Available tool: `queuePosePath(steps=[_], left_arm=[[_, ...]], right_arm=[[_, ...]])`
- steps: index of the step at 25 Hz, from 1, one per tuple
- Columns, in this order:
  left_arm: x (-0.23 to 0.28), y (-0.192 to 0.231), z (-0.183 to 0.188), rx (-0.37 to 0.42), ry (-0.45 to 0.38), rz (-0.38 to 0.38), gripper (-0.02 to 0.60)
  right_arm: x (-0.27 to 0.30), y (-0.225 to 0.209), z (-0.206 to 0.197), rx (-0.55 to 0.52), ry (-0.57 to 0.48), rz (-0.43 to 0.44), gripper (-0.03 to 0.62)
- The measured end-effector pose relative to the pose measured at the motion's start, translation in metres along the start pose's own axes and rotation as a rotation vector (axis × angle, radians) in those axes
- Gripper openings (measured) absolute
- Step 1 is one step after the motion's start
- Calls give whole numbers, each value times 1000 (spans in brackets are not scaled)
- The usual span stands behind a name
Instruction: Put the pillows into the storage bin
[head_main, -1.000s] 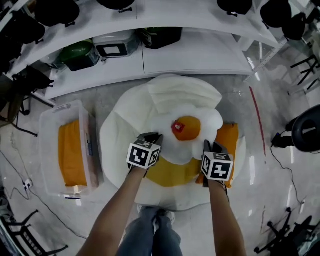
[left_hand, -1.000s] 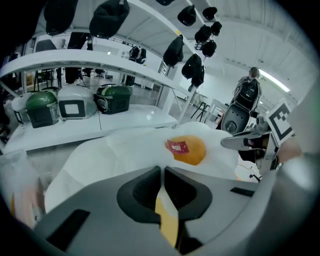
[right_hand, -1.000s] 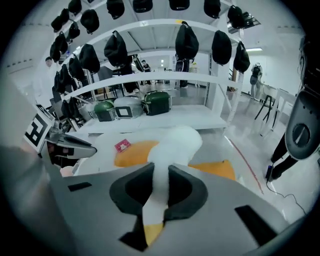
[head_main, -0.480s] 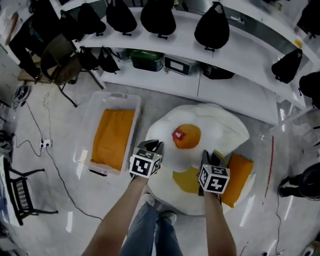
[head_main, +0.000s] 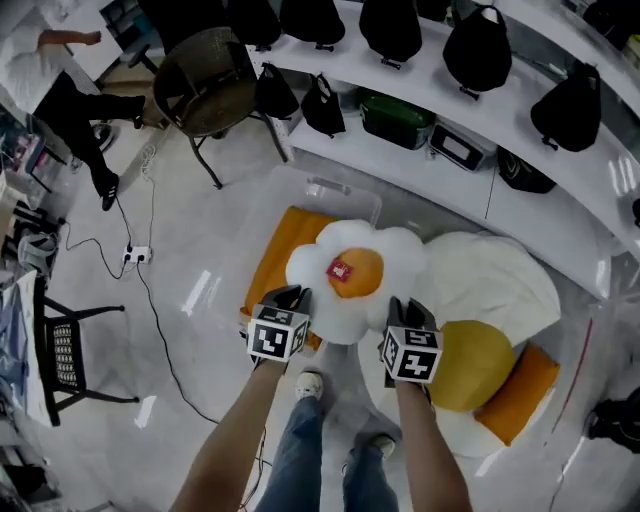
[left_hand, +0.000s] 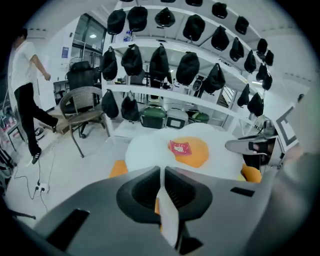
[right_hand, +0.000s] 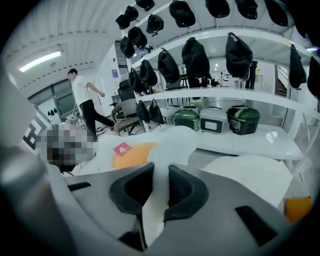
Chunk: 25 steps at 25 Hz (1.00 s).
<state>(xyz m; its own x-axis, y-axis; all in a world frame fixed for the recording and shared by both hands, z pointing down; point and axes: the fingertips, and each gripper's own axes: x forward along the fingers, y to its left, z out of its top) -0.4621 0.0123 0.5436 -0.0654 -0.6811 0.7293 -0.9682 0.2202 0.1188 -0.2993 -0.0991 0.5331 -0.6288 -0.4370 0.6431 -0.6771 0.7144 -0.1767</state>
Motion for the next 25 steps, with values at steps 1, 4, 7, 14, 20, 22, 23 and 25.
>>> queuePosePath(steps=[1, 4, 7, 14, 20, 22, 23, 25], left_arm=[[2, 24, -8, -8, 11, 12, 38], [15, 92, -35, -43, 36, 35, 38], [38, 152, -55, -52, 52, 47, 40], [88, 244, -116, -109, 177, 136, 121], [87, 235, -122, -124, 188, 86, 144], [84, 218, -110, -103, 180, 58, 146], [82, 207, -100, -94, 170, 42, 146], [80, 185, -76, -64, 142, 13, 144]], right_arm=[[17, 19, -3, -8, 12, 14, 48], [73, 71, -13, -44, 48, 52, 51], [133, 109, -23, -61, 79, 76, 55], [231, 150, -71, -85, 239, 118, 200], [221, 145, -71, 25, 219, 135, 263], [205, 135, -65, 58, 210, 114, 275], [196, 128, -60, 71, 201, 102, 275], [176, 113, -50, 92, 173, 80, 275]])
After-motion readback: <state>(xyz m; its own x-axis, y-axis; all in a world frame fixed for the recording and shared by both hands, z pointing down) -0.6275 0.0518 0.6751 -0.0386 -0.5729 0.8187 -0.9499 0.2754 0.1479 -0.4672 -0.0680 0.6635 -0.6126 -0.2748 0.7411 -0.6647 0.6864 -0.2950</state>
